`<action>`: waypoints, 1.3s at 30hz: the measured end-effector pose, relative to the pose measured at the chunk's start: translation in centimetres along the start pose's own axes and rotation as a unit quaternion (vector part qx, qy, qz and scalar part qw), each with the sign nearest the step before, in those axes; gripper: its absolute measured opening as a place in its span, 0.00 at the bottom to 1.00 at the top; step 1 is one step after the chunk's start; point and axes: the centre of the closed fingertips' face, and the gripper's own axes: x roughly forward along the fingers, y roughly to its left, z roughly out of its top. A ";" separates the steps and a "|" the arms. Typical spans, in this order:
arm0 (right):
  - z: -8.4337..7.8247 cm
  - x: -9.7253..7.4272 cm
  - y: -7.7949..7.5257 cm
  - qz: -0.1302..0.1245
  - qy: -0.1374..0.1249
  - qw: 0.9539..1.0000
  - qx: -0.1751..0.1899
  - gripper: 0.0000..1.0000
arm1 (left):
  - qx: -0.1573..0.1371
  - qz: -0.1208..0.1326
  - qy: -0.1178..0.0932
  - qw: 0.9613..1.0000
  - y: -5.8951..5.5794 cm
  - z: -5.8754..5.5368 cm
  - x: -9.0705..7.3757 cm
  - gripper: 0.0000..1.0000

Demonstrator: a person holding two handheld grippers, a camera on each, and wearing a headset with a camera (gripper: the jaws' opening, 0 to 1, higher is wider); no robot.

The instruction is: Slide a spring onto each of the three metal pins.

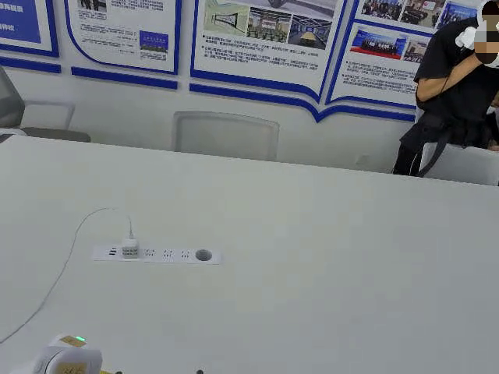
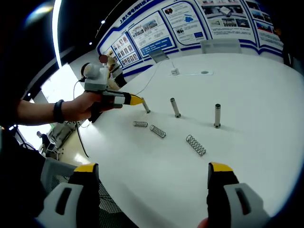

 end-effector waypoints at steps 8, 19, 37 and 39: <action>0.0 -0.2 -0.2 -0.002 -0.001 1.000 0.002 0.96 | -0.002 -0.003 0.008 1.000 -0.3 -1.1 -0.1 0.01; -0.1 -0.2 -0.2 -0.003 0.000 1.000 0.001 0.97 | -0.003 -0.010 0.020 1.000 -0.5 -2.0 0.2 0.05; -0.7 0.0 0.1 0.001 0.006 1.000 0.002 0.97 | -0.023 -0.011 0.026 0.999 -0.2 -2.8 -0.2 0.16; -0.7 0.1 0.1 0.002 0.006 1.000 0.002 0.97 | -0.025 -0.012 0.026 0.999 -0.2 -3.0 -0.3 0.17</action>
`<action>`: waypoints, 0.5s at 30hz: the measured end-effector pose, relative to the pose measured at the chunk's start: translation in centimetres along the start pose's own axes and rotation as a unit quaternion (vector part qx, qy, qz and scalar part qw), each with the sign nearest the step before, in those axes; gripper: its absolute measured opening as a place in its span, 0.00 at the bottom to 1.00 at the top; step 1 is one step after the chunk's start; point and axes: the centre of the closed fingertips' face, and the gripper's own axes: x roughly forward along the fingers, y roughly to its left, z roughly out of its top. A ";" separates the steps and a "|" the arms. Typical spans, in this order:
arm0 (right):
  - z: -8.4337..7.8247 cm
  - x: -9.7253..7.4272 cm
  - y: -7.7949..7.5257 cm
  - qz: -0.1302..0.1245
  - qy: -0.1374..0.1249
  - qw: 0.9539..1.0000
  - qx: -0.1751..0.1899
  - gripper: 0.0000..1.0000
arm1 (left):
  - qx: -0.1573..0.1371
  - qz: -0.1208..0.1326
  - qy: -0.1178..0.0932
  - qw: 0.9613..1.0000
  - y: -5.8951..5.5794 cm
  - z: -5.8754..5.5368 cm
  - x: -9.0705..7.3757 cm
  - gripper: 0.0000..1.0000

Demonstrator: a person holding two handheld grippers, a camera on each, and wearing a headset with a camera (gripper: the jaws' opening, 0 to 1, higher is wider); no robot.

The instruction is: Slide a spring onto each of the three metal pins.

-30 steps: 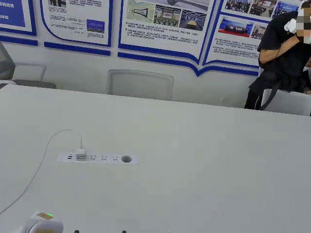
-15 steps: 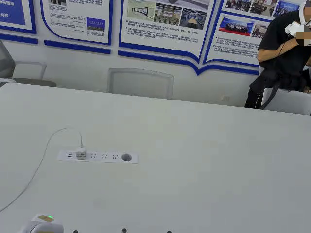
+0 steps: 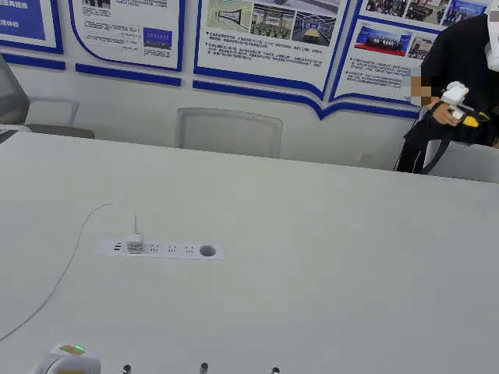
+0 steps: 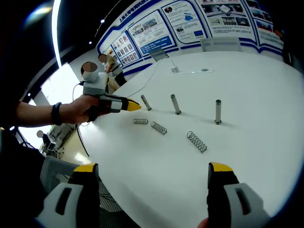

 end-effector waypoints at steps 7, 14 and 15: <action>-0.1 0.1 0.2 0.003 0.003 1.000 -0.001 0.97 | -0.001 0.000 0.002 1.000 -0.1 -0.7 -0.5 0.20; -0.1 0.2 0.3 0.003 0.002 1.000 -0.002 0.97 | -0.009 -0.004 0.002 1.000 -0.2 -1.1 -1.0 0.23; -0.2 0.2 0.3 0.003 0.003 1.000 -0.002 0.97 | -0.007 -0.004 0.002 1.000 -0.3 -1.1 -1.0 0.23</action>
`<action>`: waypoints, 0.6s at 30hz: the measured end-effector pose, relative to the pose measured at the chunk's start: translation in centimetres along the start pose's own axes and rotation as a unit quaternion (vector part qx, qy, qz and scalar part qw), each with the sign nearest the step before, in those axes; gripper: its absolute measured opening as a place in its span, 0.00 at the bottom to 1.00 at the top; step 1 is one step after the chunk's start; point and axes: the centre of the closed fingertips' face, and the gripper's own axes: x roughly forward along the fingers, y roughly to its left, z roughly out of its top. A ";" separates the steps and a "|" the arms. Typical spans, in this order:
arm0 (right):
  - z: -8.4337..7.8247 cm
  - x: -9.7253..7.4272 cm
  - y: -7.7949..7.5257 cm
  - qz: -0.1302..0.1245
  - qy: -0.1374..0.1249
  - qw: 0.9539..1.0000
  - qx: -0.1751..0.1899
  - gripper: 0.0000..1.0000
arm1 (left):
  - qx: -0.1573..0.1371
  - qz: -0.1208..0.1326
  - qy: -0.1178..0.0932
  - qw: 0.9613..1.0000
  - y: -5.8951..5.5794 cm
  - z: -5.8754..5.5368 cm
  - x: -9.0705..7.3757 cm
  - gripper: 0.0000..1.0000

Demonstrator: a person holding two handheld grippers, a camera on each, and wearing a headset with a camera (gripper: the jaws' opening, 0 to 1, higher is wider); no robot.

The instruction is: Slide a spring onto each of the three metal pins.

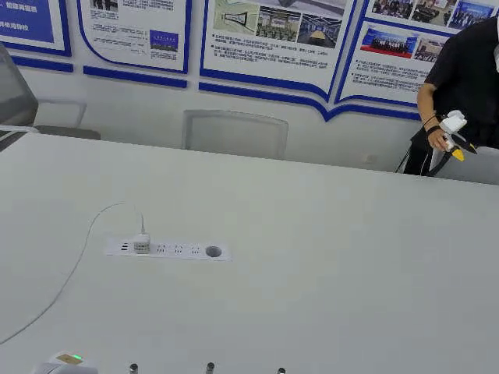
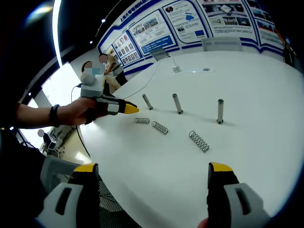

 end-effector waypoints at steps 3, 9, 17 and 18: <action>-0.1 0.0 0.1 0.001 0.001 1.000 -0.001 0.97 | -0.001 -0.001 -0.001 1.000 -0.1 -0.1 -0.3 0.25; -0.1 0.1 0.2 0.003 0.002 1.000 0.000 0.96 | -0.002 -0.006 0.001 1.000 -0.4 -0.6 -0.7 0.29; -0.2 0.4 0.5 0.008 0.004 1.000 -0.002 0.96 | -0.003 -0.012 -0.003 1.000 -0.3 -0.7 -1.6 0.35; -0.2 0.4 0.5 0.008 0.004 1.000 -0.001 0.97 | -0.003 -0.013 -0.004 1.000 -0.3 -0.7 -1.7 0.36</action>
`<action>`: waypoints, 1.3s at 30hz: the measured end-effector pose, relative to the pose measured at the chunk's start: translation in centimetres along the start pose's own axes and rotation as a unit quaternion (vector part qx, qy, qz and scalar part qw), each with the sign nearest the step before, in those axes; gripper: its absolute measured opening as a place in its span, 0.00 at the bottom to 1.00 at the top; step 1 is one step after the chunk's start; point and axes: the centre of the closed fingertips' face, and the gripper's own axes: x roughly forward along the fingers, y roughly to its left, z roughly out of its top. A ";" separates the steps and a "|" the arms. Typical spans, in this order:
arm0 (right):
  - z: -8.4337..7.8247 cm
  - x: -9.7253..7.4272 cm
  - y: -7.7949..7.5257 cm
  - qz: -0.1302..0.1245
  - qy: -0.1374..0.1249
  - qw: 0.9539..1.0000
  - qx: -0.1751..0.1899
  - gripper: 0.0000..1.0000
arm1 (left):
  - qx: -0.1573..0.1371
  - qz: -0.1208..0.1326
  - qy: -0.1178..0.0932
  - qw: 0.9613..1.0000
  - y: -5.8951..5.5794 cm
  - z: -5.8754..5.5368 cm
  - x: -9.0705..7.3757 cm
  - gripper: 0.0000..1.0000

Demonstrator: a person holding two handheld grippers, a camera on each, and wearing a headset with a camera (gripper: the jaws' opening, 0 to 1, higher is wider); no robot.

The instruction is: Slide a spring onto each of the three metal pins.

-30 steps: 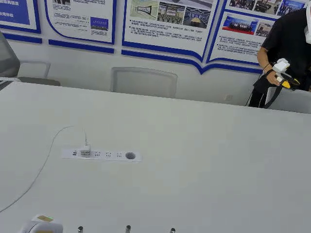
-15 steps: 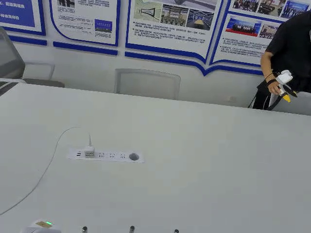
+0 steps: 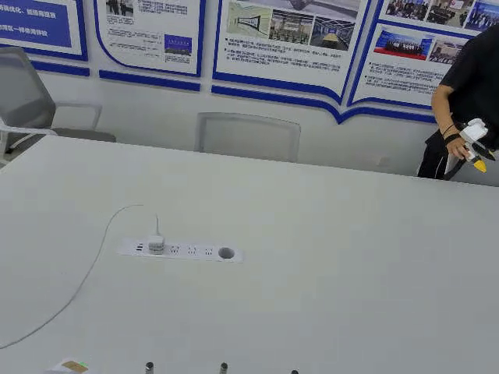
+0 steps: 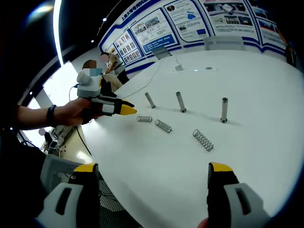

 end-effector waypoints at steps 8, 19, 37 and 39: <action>-0.1 0.0 0.1 0.000 0.001 1.000 0.000 0.97 | -0.001 0.002 -0.003 1.000 0.3 -0.4 -0.8 0.42; -0.2 0.0 0.1 0.000 0.002 1.000 -0.001 0.97 | -0.004 0.001 -0.007 1.000 0.2 -0.9 -1.5 0.47; -0.5 0.1 0.1 0.001 0.005 1.000 0.001 0.97 | 0.018 -0.012 -0.001 1.000 -0.3 -1.7 -1.9 0.53; -0.4 0.0 0.0 0.000 0.004 1.000 0.002 0.97 | 0.025 -0.016 0.002 1.000 -0.4 -1.8 -1.9 0.53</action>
